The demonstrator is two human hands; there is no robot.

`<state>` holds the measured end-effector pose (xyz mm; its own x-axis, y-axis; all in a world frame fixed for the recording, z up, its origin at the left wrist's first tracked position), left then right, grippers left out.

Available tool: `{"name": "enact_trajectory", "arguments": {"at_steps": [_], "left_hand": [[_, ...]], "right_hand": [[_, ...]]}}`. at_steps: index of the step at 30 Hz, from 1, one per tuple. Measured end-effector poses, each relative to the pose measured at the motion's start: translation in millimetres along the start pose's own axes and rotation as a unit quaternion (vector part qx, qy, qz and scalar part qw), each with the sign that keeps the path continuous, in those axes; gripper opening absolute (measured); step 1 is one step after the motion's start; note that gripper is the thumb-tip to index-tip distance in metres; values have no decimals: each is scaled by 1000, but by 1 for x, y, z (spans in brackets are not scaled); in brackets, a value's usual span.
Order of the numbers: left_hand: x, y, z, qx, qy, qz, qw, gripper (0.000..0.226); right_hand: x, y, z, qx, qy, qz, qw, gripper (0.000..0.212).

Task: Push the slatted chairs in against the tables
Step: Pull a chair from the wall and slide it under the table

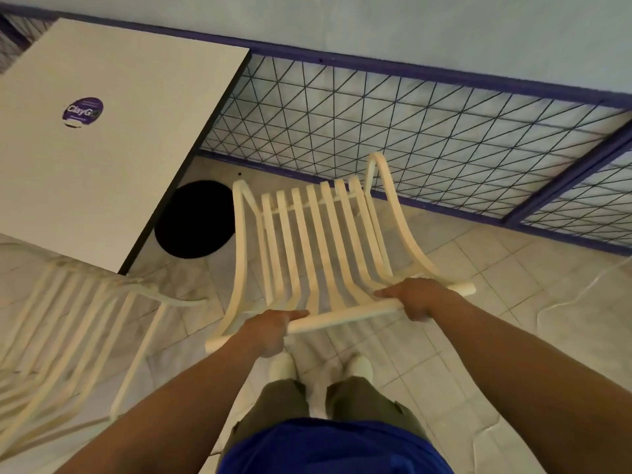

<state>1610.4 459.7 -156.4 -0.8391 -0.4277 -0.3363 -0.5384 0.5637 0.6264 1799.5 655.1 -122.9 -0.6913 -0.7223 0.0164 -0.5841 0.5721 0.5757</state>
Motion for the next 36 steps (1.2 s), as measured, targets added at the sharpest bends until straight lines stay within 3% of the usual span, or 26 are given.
{"name": "enact_trajectory", "arguments": {"at_steps": [7, 19, 24, 30, 36], "left_hand": [[1, -3, 0, 13, -13, -19, 1000, 77], [-2, 0, 0, -20, -35, -11, 999, 78], [3, 0, 1, -16, -18, -10, 1000, 78], [3, -1, 1, 1, 27, 0, 1000, 88], [1, -4, -1, 1, 63, -22, 998, 87]], "right_hand": [[-3, 2, -17, -45, -35, 19, 998, 66], [2, 1, -26, -94, -94, 32, 991, 67], [-1, 0, -11, -63, -55, 12, 996, 60], [-1, -2, 5, -1, 38, -29, 999, 84], [-5, -4, 14, 23, 78, -29, 996, 87]]}}
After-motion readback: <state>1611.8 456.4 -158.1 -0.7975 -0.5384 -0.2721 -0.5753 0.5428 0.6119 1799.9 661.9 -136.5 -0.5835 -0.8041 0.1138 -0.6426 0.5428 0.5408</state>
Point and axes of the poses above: each hand's wrist, its own z-axis towards the middle knuckle, its own y-axis out of the back of the hand, x = y × z, the point moved 9 cm from there along z, towards the middle knuckle, and after that the axes turned 9 degrees about -y, right-handed, at the moved point
